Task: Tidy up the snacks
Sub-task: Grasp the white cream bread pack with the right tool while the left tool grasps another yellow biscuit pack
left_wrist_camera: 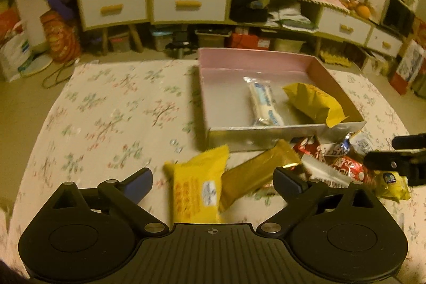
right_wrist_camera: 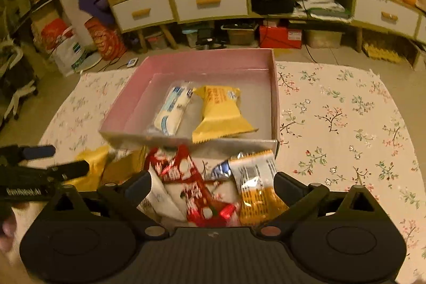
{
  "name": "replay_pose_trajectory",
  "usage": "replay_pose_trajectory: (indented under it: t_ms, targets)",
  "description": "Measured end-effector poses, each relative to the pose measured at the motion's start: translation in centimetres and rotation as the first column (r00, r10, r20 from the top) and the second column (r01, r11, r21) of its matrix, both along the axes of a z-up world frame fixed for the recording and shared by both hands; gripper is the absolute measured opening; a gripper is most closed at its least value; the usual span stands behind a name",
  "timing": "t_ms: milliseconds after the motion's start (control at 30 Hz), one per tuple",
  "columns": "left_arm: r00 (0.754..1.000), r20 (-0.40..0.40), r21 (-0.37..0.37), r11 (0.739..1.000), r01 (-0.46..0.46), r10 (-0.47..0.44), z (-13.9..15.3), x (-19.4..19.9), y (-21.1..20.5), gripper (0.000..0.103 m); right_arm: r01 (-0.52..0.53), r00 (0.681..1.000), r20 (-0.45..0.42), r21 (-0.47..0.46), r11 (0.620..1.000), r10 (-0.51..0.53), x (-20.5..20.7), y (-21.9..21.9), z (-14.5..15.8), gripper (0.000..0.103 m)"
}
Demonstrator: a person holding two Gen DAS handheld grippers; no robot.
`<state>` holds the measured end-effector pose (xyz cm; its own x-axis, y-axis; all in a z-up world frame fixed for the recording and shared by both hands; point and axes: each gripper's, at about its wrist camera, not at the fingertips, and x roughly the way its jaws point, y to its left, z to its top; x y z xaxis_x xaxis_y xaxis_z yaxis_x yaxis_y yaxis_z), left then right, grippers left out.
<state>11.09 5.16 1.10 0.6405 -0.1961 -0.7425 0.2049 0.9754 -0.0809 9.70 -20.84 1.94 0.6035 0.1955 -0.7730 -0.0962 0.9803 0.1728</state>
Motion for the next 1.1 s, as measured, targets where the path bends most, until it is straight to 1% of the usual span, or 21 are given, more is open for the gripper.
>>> replay_pose_trajectory:
  t_ms: [167,267,400,500,600,800,1100]
  targets:
    - [1.0,0.012,-0.018,1.0,-0.016,0.016,-0.7,-1.0,1.9,0.098,-0.098,0.994,0.039,-0.115,0.988,0.104,-2.1,-0.3,-0.8,0.071]
    - [1.0,0.026,-0.018,1.0,-0.009,0.01,-1.3,-1.4,2.6,0.098,-0.144,0.988,0.037,-0.14,0.98,0.15,-3.4,-1.1,-1.4,0.071]
    - [1.0,0.022,-0.077,0.997,0.008,-0.006,-1.9,-1.8,3.1,0.098,-0.206,0.977,0.024,-0.154,0.966,0.212,-5.3,-2.1,-2.4,0.071]
    - [0.999,0.017,-0.099,0.995,0.029,-0.027,-2.5,-2.1,2.9,0.098,-0.252,0.966,0.016,-0.159,0.955,0.257,-6.4,-2.6,-3.1,0.071]
    - [0.999,0.013,-0.091,0.995,0.044,-0.043,-3.1,-2.1,2.6,0.098,-0.288,0.956,0.008,-0.147,0.946,0.293,-7.3,-2.9,-3.6,0.071]
    - [0.999,0.003,-0.089,0.995,0.036,-0.036,-3.8,-1.9,2.3,0.098,-0.351,0.936,-0.019,-0.11,0.93,0.351,-8.2,-2.9,-4.3,0.071]
    - [1.0,-0.016,-0.09,0.996,0.025,-0.027,-4.4,-1.3,2.2,0.096,-0.405,0.914,-0.067,-0.154,0.901,0.399,-8.6,-1.7,-5.4,0.069]
